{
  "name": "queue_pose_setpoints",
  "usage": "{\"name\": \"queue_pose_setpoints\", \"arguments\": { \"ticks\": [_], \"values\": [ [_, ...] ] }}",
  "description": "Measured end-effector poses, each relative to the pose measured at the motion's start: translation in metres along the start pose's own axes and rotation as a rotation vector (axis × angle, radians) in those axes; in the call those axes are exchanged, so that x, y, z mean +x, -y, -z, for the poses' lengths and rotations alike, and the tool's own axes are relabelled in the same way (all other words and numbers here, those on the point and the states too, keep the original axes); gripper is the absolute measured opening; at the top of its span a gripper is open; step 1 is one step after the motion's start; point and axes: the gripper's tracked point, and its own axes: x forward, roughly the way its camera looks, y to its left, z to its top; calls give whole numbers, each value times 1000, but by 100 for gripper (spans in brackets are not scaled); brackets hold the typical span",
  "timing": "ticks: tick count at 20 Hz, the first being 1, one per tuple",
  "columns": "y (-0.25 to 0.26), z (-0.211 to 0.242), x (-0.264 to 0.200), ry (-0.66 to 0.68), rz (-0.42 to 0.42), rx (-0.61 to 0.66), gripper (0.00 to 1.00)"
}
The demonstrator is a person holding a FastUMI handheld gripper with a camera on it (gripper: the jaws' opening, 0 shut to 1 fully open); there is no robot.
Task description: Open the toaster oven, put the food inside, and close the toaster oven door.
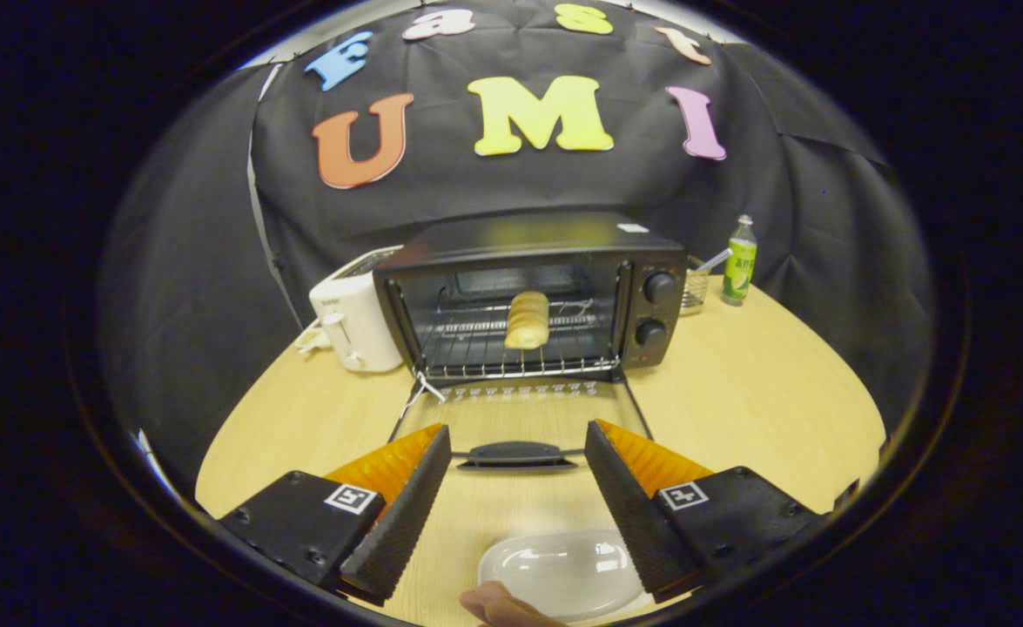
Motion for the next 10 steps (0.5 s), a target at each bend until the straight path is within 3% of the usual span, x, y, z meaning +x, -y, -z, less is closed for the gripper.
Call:
{"name": "queue_pose_setpoints", "arguments": {
  "ticks": [5,10],
  "values": [
    [-6,48,23,-124,22,-14,100],
    [-1,62,48,-171,41,32,100]
  ]
}}
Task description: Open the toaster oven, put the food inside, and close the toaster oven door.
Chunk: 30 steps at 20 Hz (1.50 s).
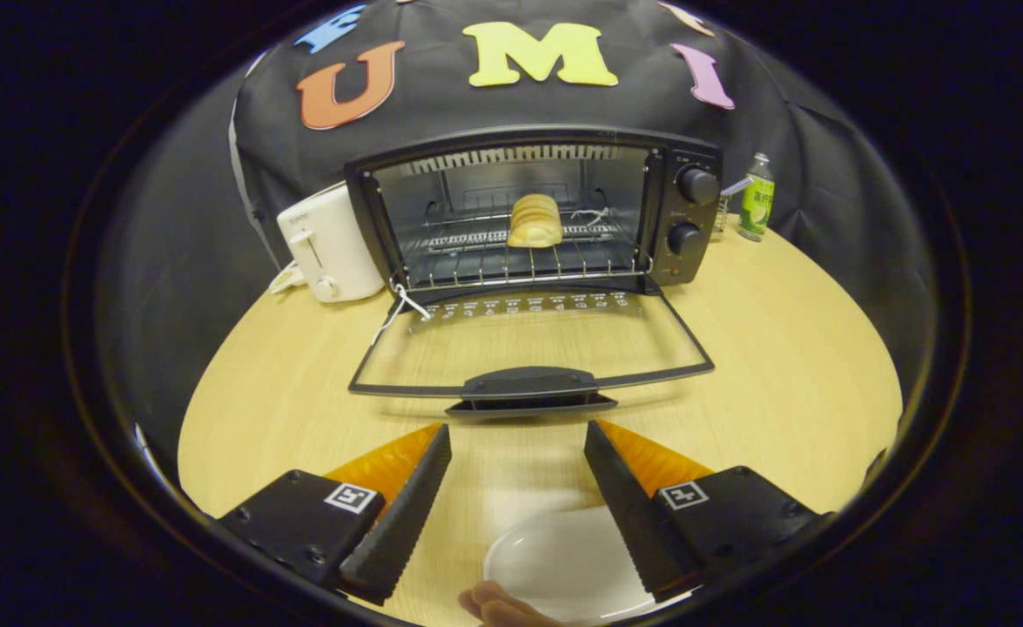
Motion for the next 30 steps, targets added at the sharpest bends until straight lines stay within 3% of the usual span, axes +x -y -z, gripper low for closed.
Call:
{"name": "queue_pose_setpoints", "arguments": {
  "ticks": [9,15,27,30],
  "values": [
    [4,-15,14,31,45,-18,100],
    [-3,-66,-19,223,47,-52,100],
    [-12,-136,-31,409,36,-62,100],
    [-11,-146,-38,404,39,-33,100]
  ]
}}
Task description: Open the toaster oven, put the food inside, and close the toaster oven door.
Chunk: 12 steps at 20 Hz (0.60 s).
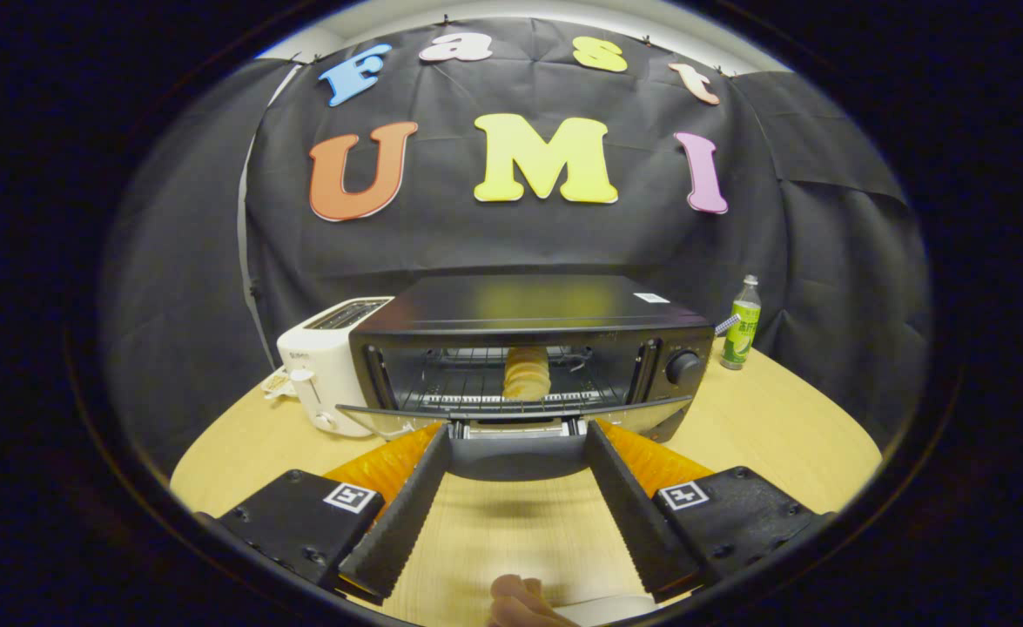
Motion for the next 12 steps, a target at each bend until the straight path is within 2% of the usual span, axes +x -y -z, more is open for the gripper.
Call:
{"name": "queue_pose_setpoints", "arguments": {
  "ticks": [3,7,10,12],
  "values": [
    [-4,-15,-9,3,-11,30,100],
    [5,-36,-37,46,11,-35,100],
    [9,-58,-68,87,-6,-67,100],
    [23,-72,-91,104,34,-91,100]
  ]
}}
